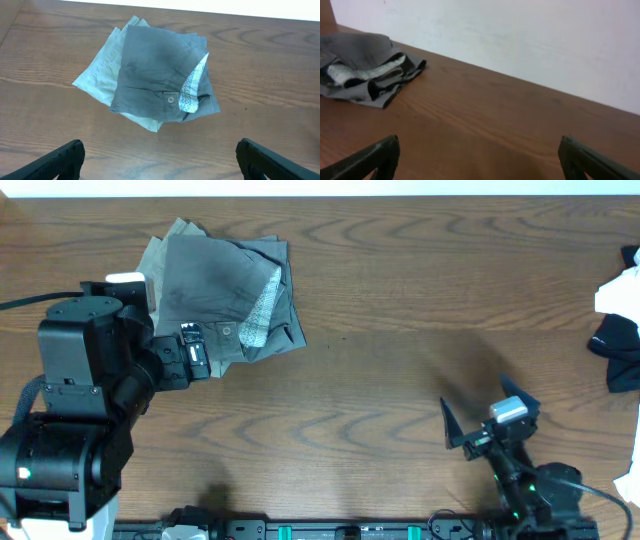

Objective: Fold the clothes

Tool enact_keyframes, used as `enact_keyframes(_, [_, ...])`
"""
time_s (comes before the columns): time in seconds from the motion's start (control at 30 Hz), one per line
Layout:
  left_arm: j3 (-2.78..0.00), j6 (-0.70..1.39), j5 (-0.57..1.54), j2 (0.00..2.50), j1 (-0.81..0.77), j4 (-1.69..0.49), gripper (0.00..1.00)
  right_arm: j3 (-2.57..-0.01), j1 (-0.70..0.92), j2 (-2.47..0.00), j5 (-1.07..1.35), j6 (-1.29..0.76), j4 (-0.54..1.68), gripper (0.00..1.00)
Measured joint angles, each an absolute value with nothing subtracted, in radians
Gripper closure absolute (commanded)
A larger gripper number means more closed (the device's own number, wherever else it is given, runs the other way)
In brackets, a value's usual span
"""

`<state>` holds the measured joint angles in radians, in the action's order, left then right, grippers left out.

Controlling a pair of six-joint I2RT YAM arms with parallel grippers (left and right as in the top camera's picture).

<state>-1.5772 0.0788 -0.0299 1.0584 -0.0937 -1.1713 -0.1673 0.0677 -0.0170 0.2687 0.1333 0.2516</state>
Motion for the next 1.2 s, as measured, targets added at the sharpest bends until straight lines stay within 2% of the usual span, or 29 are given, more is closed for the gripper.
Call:
enact_keyframes(0.27, [-1.577,0.079,-0.03,1.058,-0.094,-1.171,0.02,-0.011,0.068,-0.014,0.268,0.083,0.052,0.01])
enact_keyframes(1.2, [-1.577,0.079,-0.03,1.058,-0.094,-1.171,0.02,-0.011,0.068,-0.013,0.268,0.069,0.049,0.01])
